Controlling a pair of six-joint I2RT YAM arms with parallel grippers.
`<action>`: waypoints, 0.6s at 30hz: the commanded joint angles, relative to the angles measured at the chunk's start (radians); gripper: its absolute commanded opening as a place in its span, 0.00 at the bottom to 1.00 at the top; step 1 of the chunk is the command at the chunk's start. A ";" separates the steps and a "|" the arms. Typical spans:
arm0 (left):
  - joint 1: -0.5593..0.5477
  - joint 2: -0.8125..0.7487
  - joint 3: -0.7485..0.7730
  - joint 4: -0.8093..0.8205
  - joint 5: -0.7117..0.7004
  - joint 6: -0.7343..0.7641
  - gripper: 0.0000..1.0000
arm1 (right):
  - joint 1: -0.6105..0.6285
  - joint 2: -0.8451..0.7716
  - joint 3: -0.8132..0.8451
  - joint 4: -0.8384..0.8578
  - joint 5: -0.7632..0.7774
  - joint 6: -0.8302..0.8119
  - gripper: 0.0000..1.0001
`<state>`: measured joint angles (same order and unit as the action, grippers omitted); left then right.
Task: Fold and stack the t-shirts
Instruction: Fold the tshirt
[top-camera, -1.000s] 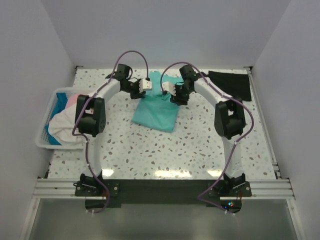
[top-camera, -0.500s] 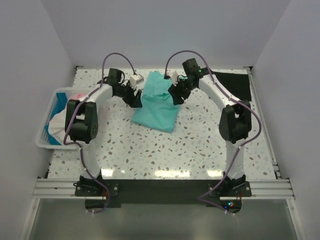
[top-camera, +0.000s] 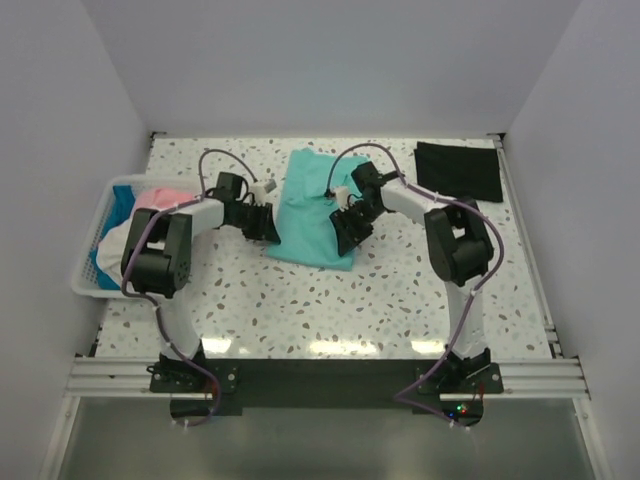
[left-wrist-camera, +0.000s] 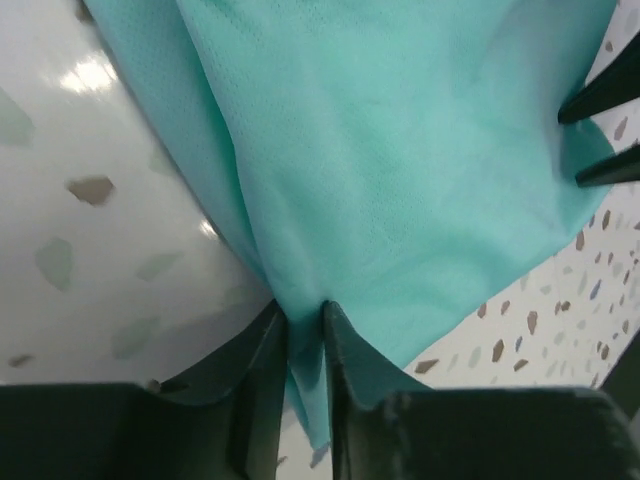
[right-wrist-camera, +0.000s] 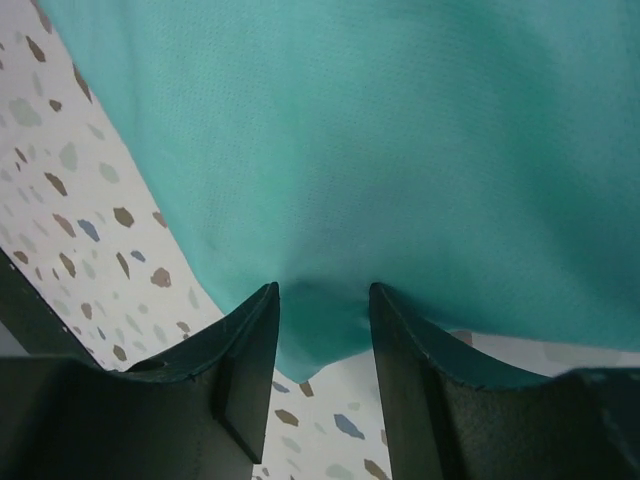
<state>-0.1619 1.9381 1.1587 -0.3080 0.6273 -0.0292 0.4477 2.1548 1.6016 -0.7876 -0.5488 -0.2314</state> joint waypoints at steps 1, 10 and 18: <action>-0.030 -0.037 -0.147 -0.001 0.027 -0.081 0.21 | -0.017 -0.048 -0.089 0.021 0.107 -0.009 0.46; -0.025 -0.237 -0.286 0.069 0.080 -0.094 0.46 | -0.052 -0.263 -0.160 -0.078 0.040 -0.111 0.47; -0.114 -0.505 -0.378 0.148 0.202 0.100 0.60 | 0.002 -0.348 -0.207 -0.036 -0.161 0.003 0.48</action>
<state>-0.2111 1.4425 0.8062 -0.2234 0.7624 -0.0036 0.4103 1.8183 1.4326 -0.8471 -0.6109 -0.2798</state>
